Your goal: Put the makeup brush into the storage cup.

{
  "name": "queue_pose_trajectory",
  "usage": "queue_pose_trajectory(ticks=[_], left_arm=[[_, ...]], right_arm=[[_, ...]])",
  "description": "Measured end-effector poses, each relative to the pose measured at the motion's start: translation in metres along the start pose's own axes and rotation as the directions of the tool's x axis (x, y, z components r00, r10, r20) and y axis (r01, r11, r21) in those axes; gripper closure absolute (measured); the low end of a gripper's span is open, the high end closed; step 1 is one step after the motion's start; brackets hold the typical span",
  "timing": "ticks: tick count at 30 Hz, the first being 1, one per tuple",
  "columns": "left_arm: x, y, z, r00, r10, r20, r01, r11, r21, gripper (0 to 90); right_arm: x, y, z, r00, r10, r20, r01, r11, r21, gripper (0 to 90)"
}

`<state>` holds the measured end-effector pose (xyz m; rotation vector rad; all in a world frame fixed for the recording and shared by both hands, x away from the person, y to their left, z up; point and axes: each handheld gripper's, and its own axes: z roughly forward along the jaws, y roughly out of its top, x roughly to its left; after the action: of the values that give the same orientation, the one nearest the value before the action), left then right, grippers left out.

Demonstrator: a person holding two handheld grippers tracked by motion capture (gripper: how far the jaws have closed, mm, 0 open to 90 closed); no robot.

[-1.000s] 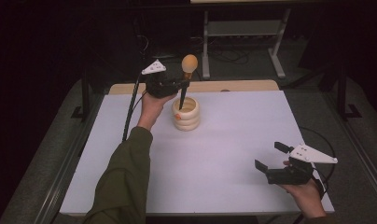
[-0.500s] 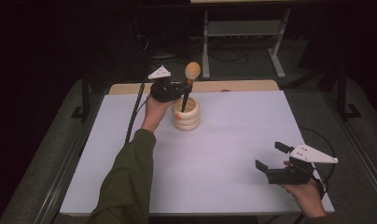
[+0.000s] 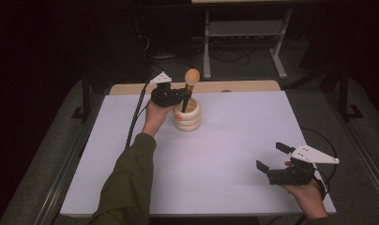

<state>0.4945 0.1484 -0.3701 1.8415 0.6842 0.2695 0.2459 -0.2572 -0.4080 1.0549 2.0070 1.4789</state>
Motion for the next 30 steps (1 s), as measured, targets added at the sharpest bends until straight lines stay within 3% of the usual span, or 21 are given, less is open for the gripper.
queue_pose_trajectory(ticks=[11,19,22,30], left_arm=[[-0.001,-0.005,0.003,1.0000,-0.002,-0.001,0.002,0.9996,0.028,65.3],[-0.001,0.000,-0.004,0.9981,0.044,-0.043,-0.043,0.9990,0.010,32.6],[-0.001,0.002,-0.006,0.9981,0.051,-0.035,-0.050,0.9986,0.015,20.4],[-0.001,0.001,-0.016,0.9997,0.021,-0.011,-0.021,0.9978,0.063,1.3]], right_arm=[[0.000,0.000,0.000,1.0000,-0.002,-0.003,0.002,1.0000,-0.003,0.0],[0.001,0.000,0.000,1.0000,-0.001,-0.003,0.001,1.0000,0.000,0.0],[0.001,0.001,0.000,1.0000,-0.002,-0.002,0.002,1.0000,-0.001,0.0],[0.001,0.001,0.000,1.0000,-0.007,-0.001,0.007,1.0000,0.000,0.0]])
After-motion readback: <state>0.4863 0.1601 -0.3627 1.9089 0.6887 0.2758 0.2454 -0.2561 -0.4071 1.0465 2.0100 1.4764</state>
